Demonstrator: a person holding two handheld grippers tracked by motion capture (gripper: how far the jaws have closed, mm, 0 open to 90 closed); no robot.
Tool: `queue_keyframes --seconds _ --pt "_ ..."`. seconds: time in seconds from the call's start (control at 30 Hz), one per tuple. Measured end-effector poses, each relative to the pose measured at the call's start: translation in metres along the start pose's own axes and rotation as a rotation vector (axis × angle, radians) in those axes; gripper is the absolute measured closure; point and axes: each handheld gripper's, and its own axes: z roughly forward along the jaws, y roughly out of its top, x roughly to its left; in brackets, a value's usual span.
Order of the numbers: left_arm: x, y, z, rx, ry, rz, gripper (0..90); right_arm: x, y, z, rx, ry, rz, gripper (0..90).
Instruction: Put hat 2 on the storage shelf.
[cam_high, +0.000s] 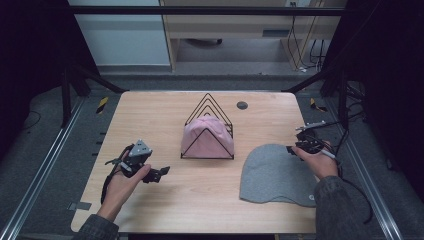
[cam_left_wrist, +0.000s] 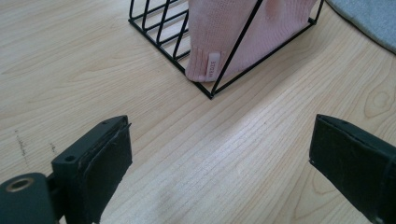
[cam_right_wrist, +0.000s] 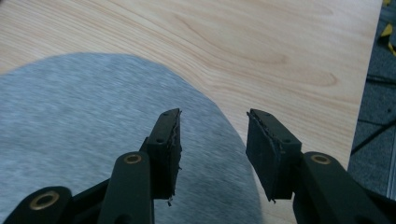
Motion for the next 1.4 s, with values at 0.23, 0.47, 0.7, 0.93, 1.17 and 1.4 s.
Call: queue_keyframes --seconds 0.23,0.47,0.7,0.93,1.17,1.4 --pt "0.000 -0.001 -0.001 -0.002 0.003 0.000 5.5 -0.013 -0.011 0.015 0.045 0.010 0.056 53.3" --pt "-0.002 -0.001 0.000 -0.001 0.002 0.002 6.0 -0.015 -0.014 0.017 0.057 0.039 0.050 58.9" --pt "-0.003 0.000 -0.002 -0.006 0.006 0.003 6.3 -0.013 -0.015 0.017 0.074 0.067 0.023 79.9" --pt "-0.003 0.000 -0.003 -0.014 0.003 0.001 6.3 -0.005 -0.015 -0.004 0.014 0.106 -0.033 87.9" --pt "-0.007 0.002 -0.004 -0.022 0.002 0.007 6.3 0.024 -0.008 -0.046 -0.090 0.107 -0.129 88.2" --pt "-0.007 0.001 -0.007 -0.032 -0.001 -0.007 6.2 0.046 0.001 -0.072 -0.132 0.116 -0.201 88.4"
